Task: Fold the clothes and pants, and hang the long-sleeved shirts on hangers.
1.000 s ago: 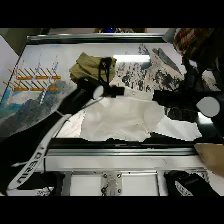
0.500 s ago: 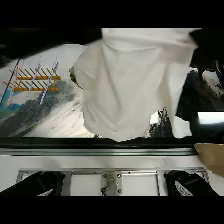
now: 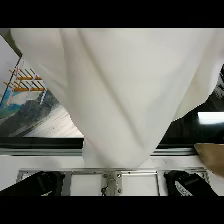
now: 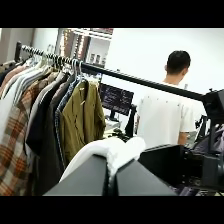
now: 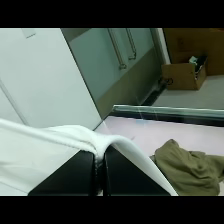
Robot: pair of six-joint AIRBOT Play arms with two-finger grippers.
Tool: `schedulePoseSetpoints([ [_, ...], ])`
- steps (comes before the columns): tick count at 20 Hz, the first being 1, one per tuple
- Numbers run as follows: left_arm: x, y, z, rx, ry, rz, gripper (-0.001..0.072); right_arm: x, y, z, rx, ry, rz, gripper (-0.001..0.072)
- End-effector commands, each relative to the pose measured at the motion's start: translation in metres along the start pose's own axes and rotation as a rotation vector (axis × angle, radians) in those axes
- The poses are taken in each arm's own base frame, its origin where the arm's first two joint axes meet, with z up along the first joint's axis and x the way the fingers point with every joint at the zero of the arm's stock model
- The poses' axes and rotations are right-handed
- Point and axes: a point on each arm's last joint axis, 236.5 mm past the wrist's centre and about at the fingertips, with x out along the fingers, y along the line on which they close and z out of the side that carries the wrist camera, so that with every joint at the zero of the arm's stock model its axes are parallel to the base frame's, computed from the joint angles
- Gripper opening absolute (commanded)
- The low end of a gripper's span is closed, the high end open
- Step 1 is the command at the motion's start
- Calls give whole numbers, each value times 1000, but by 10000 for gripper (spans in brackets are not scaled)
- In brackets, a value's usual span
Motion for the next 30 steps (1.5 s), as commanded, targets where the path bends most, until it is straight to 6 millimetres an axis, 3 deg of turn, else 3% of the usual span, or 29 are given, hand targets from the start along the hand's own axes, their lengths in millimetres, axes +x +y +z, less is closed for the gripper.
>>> schedulePoseSetpoints([
  [1, 18, 37, -22, 84, 58, 137, 23, 15, -10, -14, 48, 61, -12, 29],
  [3, 25, 107, -66, 1, 150, 346, 24, 44, -40, -46, 67, 190, -78, 29],
  [5, 17, 184, -125, -91, 303, 538, 24, 73, -94, -94, 71, 377, -216, 29],
  [6, 10, 213, -159, -161, 395, 598, 24, 82, -128, -123, 58, 491, -311, 29],
  [8, -7, 249, -235, -285, 617, 640, 24, 87, -183, -176, 39, 698, -463, 29],
  [10, -38, 267, -306, -381, 844, 670, 24, 82, -205, -222, 19, 862, -528, 29],
  [12, -81, 266, -362, -432, 1035, 714, 24, 59, -208, -265, 7, 1016, -566, 29],
  [14, -120, 244, -405, -467, 1186, 710, 24, 30, -197, -310, 36, 1152, -578, 30],
  [16, -156, 214, -441, -488, 1329, 689, 24, 7, -189, -348, 69, 1244, -595, 29],
  [18, -179, 194, -468, -486, 1424, 664, 24, -6, -188, -373, 102, 1305, -626, 30],
  [20, -180, 196, -487, -481, 1425, 665, 24, -3, -192, -383, 108, 1315, -633, 30],
  [24, -162, 241, -514, -526, 1368, 737, 24, 36, -202, -387, 133, 1195, -626, 30],
  [26, -161, 251, -522, -550, 1416, 759, 24, 45, -205, -391, 145, 1179, -630, 30],
  [28, -159, 247, -524, -529, 1471, 725, 24, 44, -205, -396, 153, 1199, -630, 31],
  [30, -155, 231, -522, -468, 1521, 643, 25, 44, -205, -397, 155, 1200, -630, 31],
])
